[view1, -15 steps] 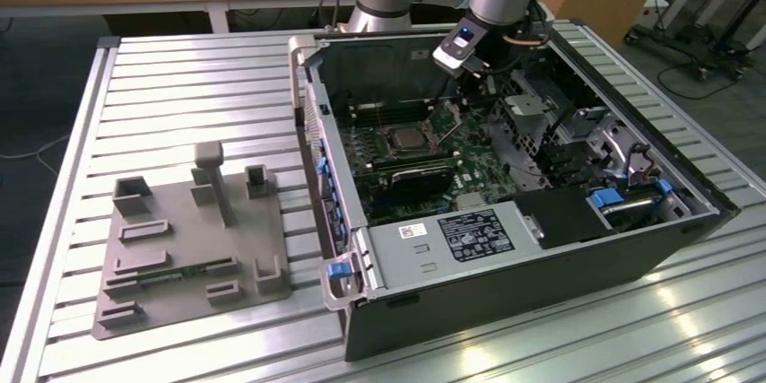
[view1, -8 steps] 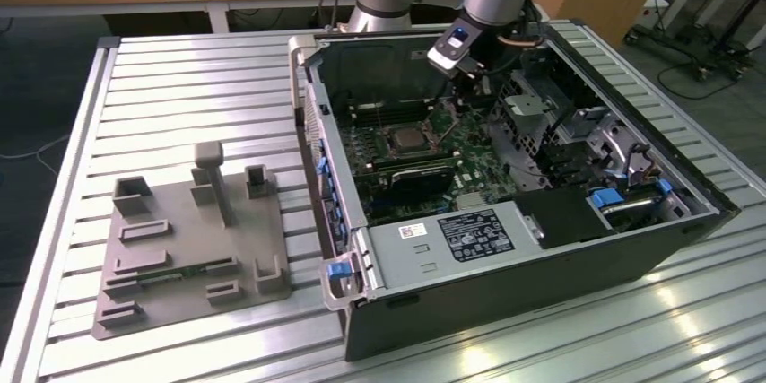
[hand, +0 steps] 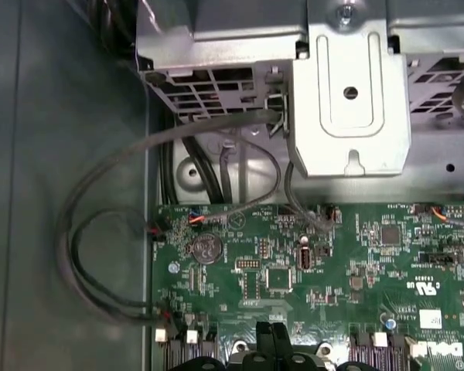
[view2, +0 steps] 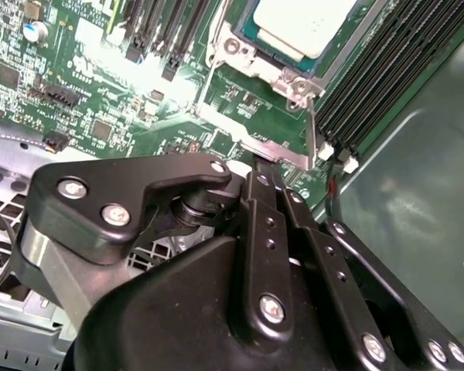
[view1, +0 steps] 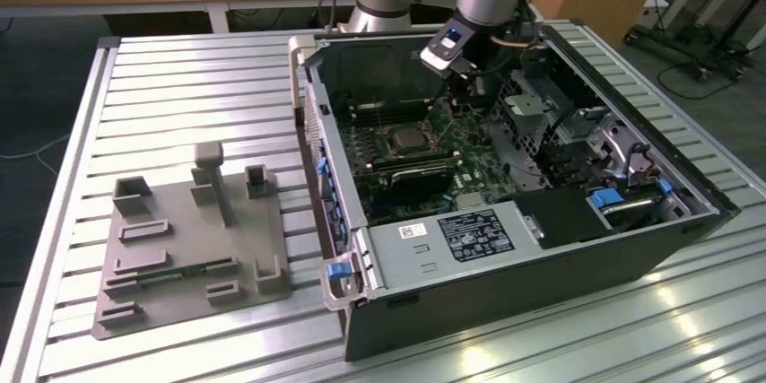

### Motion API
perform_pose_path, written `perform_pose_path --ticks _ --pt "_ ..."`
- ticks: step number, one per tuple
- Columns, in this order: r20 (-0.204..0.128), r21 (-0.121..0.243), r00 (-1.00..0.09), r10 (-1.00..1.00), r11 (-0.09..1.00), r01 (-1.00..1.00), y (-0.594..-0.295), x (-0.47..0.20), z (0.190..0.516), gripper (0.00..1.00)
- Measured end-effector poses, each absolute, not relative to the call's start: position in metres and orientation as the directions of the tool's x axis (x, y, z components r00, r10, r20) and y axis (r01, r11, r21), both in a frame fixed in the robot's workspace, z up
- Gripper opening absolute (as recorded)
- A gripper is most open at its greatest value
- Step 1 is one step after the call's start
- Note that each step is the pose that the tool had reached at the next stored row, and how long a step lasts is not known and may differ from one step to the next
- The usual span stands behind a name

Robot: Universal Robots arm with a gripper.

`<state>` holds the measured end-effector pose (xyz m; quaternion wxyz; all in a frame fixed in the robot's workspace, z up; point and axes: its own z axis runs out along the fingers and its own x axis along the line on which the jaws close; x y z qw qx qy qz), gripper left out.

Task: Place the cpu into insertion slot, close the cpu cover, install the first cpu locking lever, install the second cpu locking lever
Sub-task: 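Close the cpu cover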

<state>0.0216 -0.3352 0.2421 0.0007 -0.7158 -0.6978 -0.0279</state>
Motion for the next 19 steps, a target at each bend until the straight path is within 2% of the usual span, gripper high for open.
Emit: perform_pose_path --ticks 19 --pt "0.043 0.038 0.025 0.999 -0.026 0.999 -0.334 -0.009 0.241 0.11"
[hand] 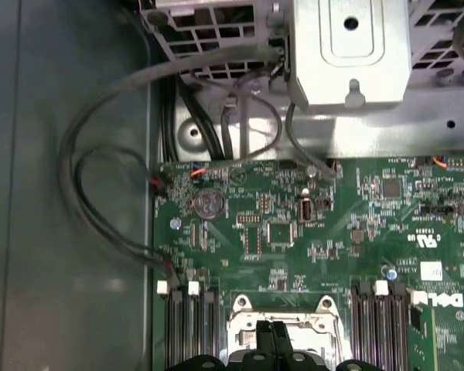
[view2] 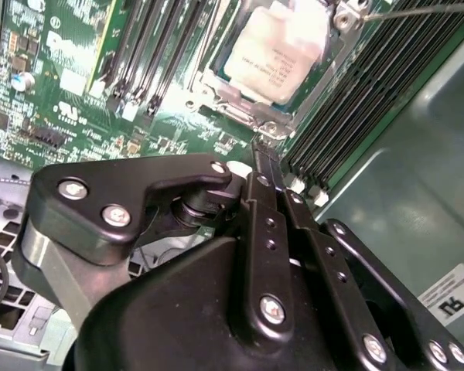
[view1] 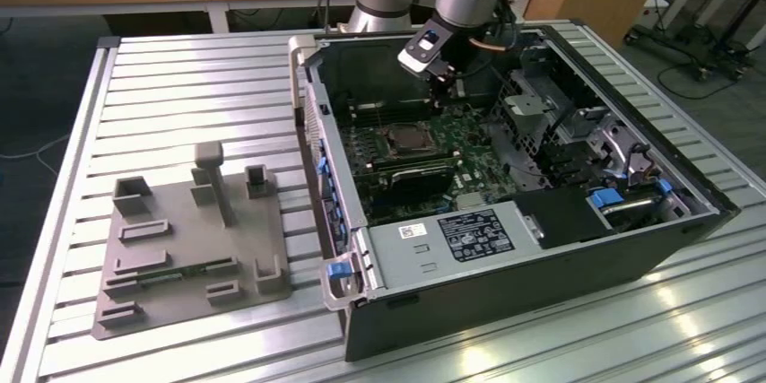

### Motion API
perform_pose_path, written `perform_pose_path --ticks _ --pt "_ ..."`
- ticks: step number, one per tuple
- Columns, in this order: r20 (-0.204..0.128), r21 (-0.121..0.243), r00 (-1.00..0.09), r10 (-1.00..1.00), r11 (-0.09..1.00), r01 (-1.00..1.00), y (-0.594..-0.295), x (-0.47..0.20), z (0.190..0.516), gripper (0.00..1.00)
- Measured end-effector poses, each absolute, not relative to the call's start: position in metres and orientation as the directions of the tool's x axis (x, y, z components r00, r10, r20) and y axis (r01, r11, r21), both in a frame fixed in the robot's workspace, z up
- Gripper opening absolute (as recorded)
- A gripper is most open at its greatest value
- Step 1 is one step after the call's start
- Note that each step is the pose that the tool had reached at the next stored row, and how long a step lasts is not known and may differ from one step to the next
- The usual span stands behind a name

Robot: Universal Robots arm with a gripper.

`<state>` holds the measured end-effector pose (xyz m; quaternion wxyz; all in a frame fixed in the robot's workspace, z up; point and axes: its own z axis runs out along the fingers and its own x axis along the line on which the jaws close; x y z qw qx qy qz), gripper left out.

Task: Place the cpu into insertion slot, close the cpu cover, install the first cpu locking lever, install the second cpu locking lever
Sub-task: 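Close the cpu cover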

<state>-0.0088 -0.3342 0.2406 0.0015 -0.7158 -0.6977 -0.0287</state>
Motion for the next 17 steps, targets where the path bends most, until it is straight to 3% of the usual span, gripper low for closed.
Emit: perform_pose_path --ticks 17 --pt "0.043 0.038 0.034 0.998 -0.036 0.999 -0.334 -0.036 0.232 0.11"
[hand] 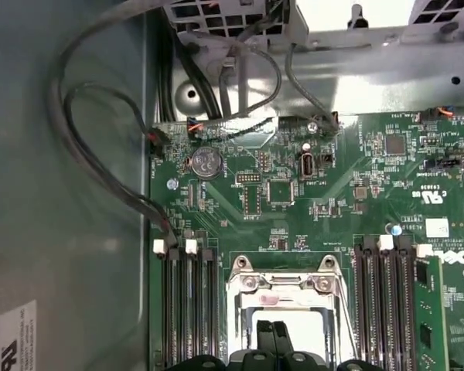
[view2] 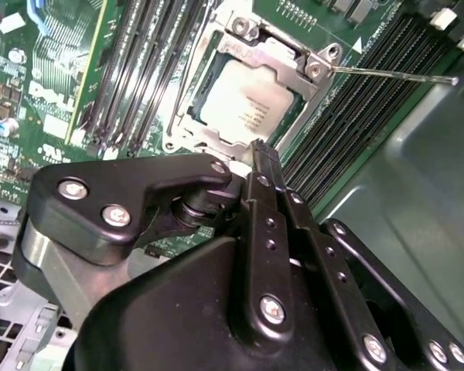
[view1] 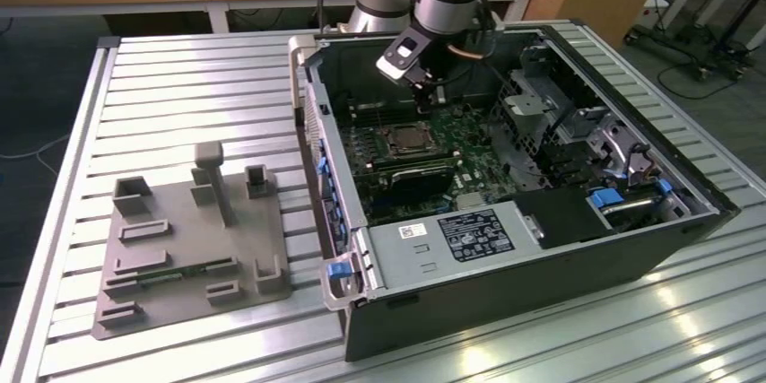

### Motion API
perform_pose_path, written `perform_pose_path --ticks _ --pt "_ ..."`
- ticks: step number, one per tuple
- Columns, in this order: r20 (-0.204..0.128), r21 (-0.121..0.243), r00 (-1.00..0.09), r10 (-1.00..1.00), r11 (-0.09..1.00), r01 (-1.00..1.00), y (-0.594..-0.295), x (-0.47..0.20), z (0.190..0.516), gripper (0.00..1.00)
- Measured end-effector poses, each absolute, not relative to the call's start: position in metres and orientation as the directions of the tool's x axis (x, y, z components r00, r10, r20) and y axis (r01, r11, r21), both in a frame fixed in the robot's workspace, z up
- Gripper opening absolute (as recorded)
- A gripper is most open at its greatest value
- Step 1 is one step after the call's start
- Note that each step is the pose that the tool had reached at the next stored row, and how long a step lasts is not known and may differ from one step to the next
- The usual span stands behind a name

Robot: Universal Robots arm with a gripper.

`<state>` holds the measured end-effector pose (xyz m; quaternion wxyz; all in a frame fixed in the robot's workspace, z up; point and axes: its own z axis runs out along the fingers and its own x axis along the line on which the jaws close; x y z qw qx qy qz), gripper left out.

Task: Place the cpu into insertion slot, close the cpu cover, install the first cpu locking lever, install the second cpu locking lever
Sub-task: 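Close the cpu cover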

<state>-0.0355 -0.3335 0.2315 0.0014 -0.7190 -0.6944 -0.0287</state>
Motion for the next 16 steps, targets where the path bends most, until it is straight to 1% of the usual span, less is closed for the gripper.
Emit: perform_pose_path --ticks 16 --pt "0.044 0.038 0.034 0.998 -0.036 0.999 -0.333 -0.070 0.226 0.11"
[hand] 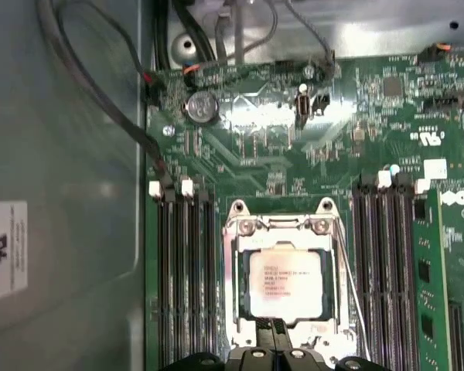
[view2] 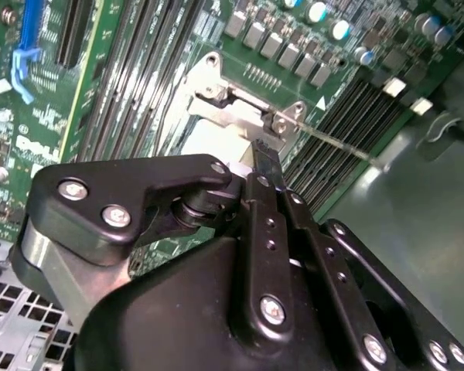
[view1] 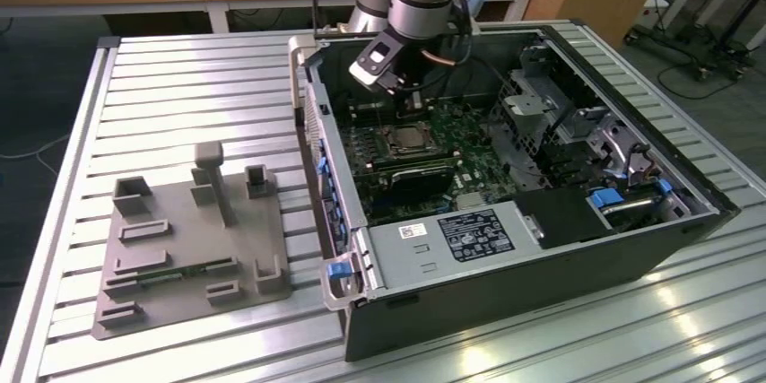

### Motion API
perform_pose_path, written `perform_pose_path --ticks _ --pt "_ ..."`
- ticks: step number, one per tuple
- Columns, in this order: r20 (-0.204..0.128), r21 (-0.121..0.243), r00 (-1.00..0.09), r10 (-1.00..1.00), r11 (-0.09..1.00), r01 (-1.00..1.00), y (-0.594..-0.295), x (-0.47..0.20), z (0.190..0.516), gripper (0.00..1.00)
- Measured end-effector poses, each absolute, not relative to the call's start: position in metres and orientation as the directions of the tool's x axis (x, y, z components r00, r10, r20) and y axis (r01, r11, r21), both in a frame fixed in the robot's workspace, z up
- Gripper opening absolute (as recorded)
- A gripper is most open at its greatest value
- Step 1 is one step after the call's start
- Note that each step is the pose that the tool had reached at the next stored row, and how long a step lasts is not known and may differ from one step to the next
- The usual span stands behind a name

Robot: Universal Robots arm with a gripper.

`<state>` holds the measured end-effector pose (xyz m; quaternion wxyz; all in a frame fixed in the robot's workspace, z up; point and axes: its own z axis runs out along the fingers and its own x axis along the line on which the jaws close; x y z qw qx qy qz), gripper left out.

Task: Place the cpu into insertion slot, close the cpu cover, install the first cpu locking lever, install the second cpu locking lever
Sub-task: 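Close the cpu cover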

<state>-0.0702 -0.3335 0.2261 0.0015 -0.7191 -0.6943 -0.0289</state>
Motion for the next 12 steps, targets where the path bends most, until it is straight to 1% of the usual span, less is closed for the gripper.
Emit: perform_pose_path --ticks 12 --pt "0.044 0.038 0.012 0.999 -0.013 0.999 -0.334 -0.074 0.208 0.11"
